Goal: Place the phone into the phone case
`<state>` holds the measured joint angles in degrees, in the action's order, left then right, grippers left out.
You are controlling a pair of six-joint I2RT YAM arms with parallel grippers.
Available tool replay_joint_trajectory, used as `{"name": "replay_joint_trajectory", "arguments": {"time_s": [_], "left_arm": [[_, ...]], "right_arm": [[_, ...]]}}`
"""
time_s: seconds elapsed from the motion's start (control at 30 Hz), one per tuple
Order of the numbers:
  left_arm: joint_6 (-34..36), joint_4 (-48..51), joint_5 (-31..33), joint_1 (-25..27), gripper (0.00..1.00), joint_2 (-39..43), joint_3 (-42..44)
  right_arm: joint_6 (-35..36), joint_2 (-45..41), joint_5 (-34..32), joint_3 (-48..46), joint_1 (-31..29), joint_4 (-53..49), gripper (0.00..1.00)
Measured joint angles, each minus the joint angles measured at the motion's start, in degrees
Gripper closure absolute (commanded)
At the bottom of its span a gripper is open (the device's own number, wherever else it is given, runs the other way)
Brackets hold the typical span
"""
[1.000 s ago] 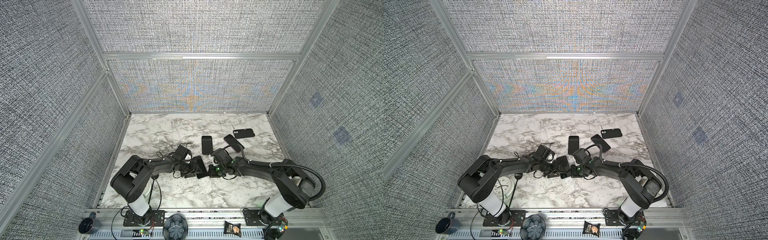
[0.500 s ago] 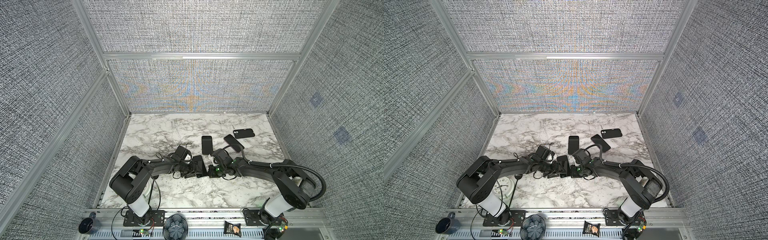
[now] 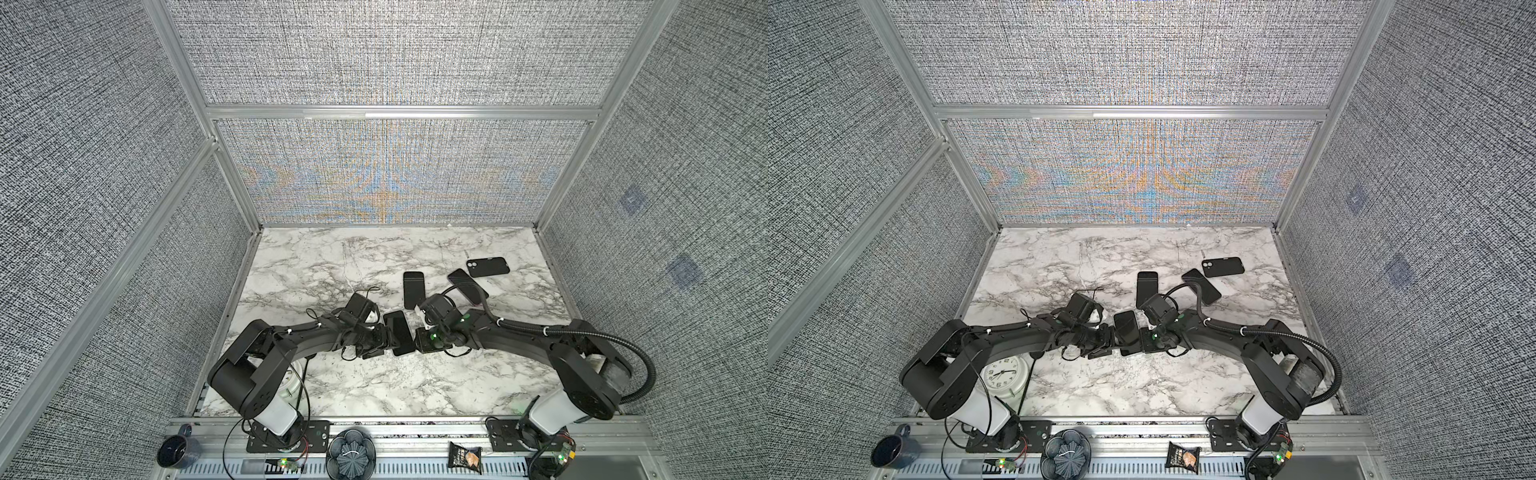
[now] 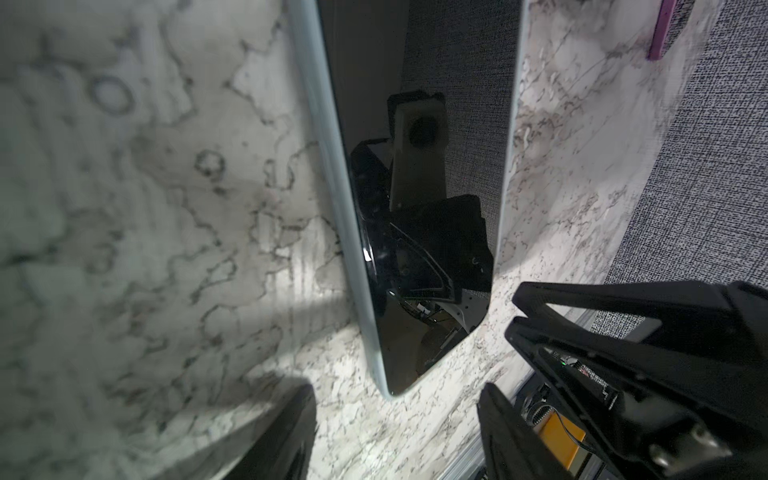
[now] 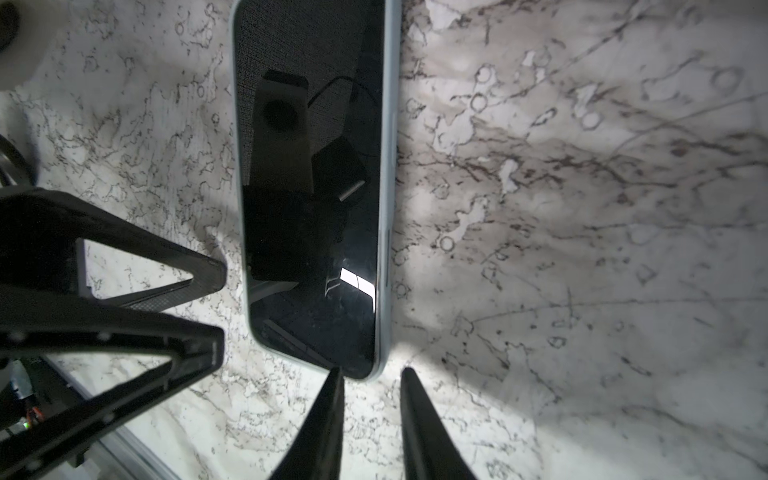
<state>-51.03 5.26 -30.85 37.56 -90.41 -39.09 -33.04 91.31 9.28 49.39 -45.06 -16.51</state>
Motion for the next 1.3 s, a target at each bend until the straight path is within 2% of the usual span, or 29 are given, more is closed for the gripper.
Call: {"name": "replay_joint_trajectory", "arguments": {"time_s": [0.5,0.9,1.07,1.3], "left_arm": [[0.0,-2.0,-1.7,-0.7,0.34,-0.2,1.1],[0.1,-2.9,-3.5,-2.0,0.34,-0.3,1.6],[0.4,-3.0,-2.7,-2.9,0.34,1.2,2.7],[2.6,4.1,3.9,-4.3,0.33,5.1,2.2]], "right_arm": [[0.2,3.6,-1.0,1.4,-0.6,0.6,0.85],[0.0,3.3,-3.4,1.0,-2.1,0.2,0.86],[0.7,1.9,-4.7,3.3,-2.6,-3.7,0.79],[1.6,-0.1,-7.7,5.3,-4.5,-5.7,0.68]]}}
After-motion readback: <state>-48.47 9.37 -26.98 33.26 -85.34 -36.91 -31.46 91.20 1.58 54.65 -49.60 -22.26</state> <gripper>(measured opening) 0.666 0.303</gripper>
